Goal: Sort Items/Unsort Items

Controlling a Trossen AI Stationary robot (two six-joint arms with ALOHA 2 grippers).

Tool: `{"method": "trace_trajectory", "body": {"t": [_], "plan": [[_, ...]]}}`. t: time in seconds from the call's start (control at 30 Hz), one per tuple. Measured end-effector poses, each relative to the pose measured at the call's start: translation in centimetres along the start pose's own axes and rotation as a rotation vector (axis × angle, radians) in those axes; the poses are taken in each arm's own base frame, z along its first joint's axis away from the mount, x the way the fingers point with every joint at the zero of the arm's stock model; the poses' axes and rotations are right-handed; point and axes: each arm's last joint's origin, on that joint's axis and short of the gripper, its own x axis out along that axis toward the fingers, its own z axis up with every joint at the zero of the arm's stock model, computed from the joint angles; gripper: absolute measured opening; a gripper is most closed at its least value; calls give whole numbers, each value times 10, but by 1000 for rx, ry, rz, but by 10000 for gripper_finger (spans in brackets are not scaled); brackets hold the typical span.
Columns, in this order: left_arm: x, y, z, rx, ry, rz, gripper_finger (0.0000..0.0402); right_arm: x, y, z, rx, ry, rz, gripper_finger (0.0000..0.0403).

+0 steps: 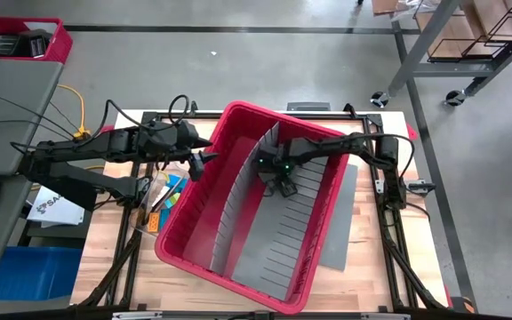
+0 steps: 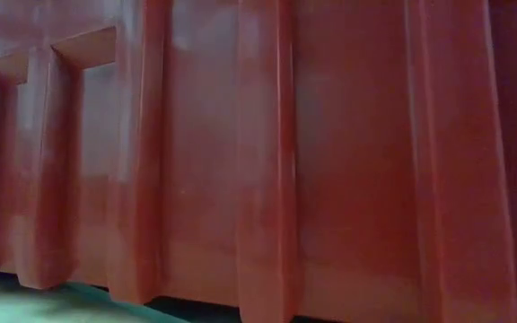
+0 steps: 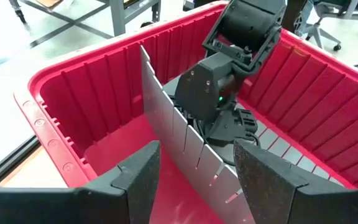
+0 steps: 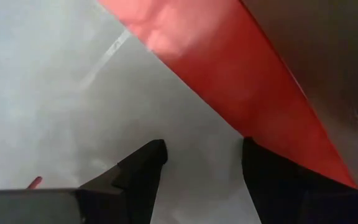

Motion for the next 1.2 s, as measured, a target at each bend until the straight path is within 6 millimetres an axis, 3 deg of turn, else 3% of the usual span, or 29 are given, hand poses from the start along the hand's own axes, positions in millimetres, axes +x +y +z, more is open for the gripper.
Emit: {"method": "trace_trajectory", "body": {"t": [0.2,0.27,0.33,0.4,0.5,0.6,0.67,0.8,1.0,1.1,1.2], "plan": [[3,-1,0,2,8,3,200,4,3,0,-39,41,2,190],[3,-1,-1,4,13,4,200,5,5,-1,-37,55,21,147],[4,-1,-1,3,10,3,200,5,9,0,-20,73,29,75],[4,-1,0,1,3,1,200,-3,11,3,29,101,40,21],[4,-2,5,26,-45,11,200,-23,13,4,179,169,83,17],[5,1,10,54,-93,31,200,-64,9,12,380,123,99,4],[6,4,13,46,-116,45,200,-86,9,7,558,159,133,5],[16,16,14,-64,-86,80,200,-111,8,-5,918,225,111,26],[45,30,13,-60,22,-39,193,-147,26,-33,1128,328,-58,89],[47,38,10,12,85,7,146,-175,35,-43,1229,260,-80,121],[39,48,19,75,95,71,47,-197,42,-47,1345,127,-90,141]]}}
